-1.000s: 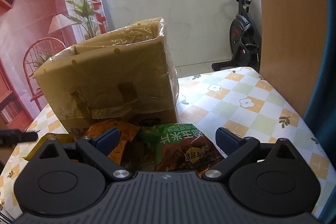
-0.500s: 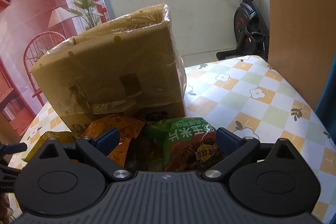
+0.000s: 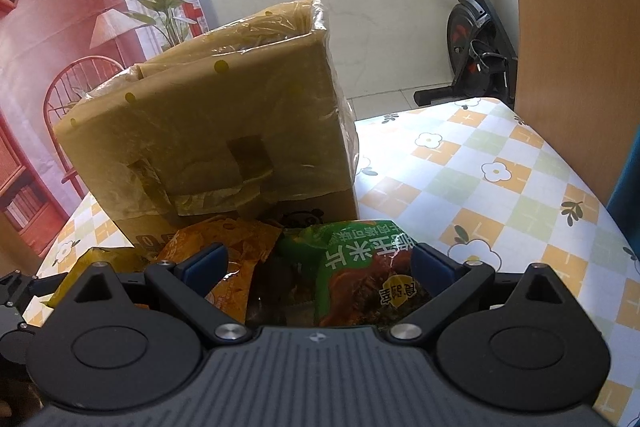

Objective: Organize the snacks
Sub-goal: 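Lower the left tool to the yellow chip bag while the right tool approaches the green rice-cracker bag, then close the left tool on the yellow bag while the right tool grasps the green bag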

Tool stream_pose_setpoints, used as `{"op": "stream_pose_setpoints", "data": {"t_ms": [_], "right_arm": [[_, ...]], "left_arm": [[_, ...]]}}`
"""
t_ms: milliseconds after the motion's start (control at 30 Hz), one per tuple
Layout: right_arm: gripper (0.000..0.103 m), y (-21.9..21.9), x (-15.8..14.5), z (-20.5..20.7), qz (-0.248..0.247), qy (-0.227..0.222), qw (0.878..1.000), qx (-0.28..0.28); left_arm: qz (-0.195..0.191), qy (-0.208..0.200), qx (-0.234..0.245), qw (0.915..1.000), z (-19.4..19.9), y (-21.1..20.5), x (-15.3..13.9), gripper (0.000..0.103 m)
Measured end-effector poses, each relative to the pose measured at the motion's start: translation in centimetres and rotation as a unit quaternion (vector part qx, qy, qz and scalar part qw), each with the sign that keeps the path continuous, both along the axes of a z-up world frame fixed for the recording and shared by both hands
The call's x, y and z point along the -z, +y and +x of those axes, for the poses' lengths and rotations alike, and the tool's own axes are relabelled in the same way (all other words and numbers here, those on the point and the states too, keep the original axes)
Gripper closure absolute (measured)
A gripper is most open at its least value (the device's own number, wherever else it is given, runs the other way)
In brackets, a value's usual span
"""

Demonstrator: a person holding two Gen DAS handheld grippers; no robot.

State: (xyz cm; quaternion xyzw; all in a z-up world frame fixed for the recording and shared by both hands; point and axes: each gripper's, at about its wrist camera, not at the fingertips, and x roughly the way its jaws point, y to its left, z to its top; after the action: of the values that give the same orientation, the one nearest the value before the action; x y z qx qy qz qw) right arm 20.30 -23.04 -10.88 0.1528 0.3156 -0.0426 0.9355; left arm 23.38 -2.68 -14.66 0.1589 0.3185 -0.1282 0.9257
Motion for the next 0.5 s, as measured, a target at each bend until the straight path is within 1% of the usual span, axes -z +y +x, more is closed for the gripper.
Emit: {"op": "stream_pose_setpoints", "data": {"t_ms": [100,167,300,467,500], "right_arm": [[0.003,-0.1,0.0,0.1,0.0,0.002,1.0,0.001],[0.003,-0.1,0.0,0.2,-0.002,0.002,1.0,0.0],[0.004,-0.4,0.1,0.2,-0.006,0.001,1.0,0.001],[0.005,-0.8,0.8,0.3,-0.018,0.011,1.0,-0.001],[0.005,-0.9,1.0,0.3,-0.025,0.013,1.0,0.0]], "left_arm": [[0.002,-0.02,0.005,0.9998,0.2,-0.2,-0.5,0.005],[-0.007,-0.025,-0.001,0.9997,0.7,-0.1,-0.6,0.005],[-0.036,-0.005,-0.001,0.9993,1.8,0.2,-0.3,0.005],[-0.023,-0.004,0.013,0.9996,1.8,-0.5,0.3,0.005],[-0.026,-0.004,0.014,0.9996,1.9,-0.5,0.3,0.009]]}}
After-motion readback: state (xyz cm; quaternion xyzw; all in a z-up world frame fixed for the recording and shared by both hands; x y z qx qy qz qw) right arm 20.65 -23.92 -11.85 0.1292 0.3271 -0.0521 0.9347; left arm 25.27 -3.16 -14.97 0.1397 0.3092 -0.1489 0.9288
